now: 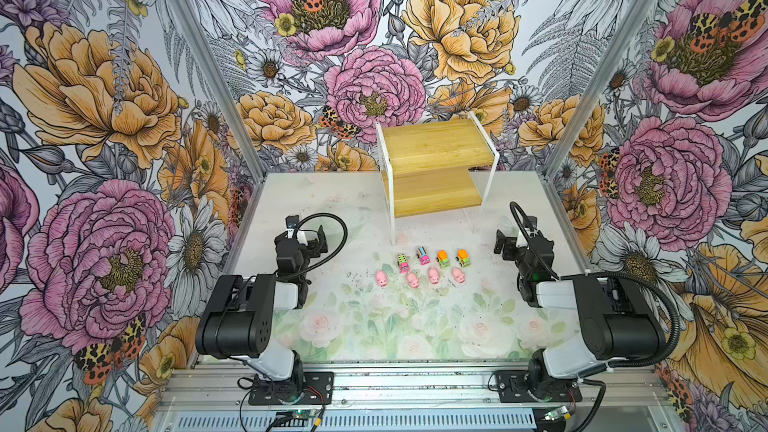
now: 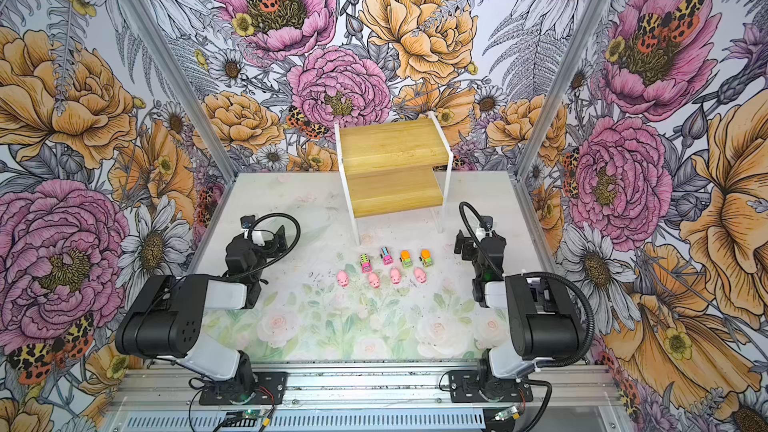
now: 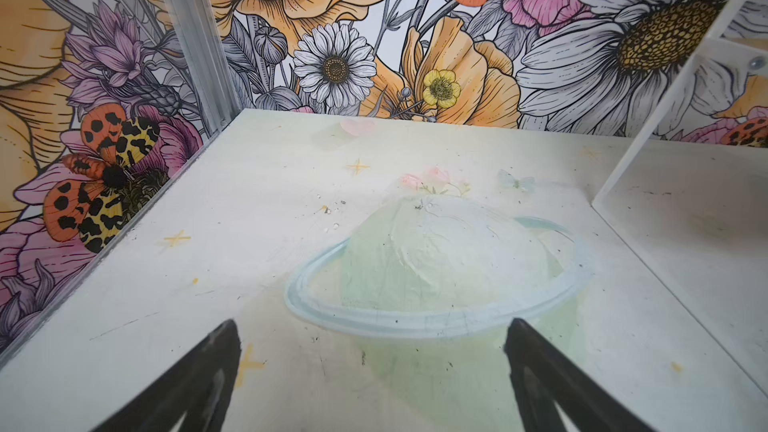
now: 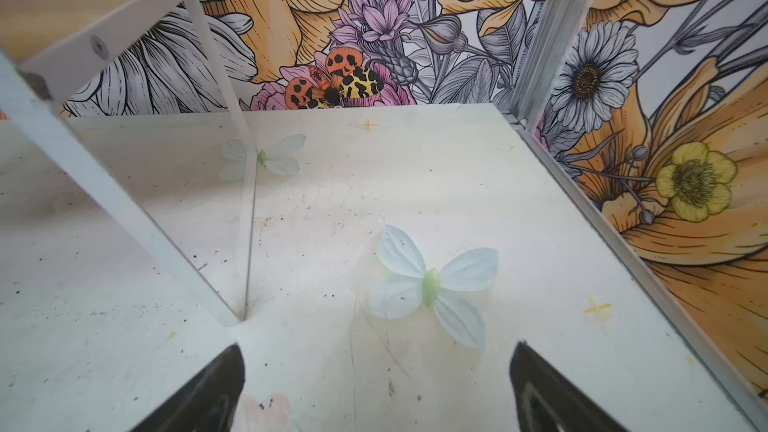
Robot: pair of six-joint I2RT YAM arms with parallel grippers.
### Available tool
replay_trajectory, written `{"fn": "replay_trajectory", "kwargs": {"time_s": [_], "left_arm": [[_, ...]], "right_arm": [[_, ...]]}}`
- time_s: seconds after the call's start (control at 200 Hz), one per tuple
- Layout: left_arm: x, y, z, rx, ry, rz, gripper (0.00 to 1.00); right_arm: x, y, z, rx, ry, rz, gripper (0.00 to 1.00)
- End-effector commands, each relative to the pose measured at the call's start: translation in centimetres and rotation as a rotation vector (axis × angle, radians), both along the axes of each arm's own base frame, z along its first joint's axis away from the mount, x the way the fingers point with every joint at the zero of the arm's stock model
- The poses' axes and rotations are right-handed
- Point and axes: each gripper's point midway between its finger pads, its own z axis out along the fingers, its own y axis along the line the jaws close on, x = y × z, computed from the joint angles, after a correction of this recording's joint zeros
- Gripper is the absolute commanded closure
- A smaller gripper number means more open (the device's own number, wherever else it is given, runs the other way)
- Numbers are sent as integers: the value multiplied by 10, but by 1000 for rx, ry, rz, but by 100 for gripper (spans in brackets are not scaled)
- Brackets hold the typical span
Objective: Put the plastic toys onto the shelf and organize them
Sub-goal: 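Move the right gripper toward the pink pig nearest the robot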
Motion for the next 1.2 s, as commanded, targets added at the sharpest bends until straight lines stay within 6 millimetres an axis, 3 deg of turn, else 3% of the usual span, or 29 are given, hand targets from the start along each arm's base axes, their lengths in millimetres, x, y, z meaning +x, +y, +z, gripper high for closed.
{"fn": "replay_trajectory", "kwargs": {"time_s": [0.0,0.741,0.911,1.051,1.196], "left_arm": [[1,2,10,10,-27,9,1],[0,0,10,19,-34,1,1],[0,-1,11,24,-37,3,1],[0,-4,16,41,-28,1,1],[-2,-11,41,77,-9,1,1]], "right_arm": [[7,1,13,-10,-45,-3,1],[7,1,13,-6,-45,0,1],[6,1,14,-9,-49,0,7],[5,3,32,-8,-43,16,9],[4,17,53,24,13,88,12]]}}
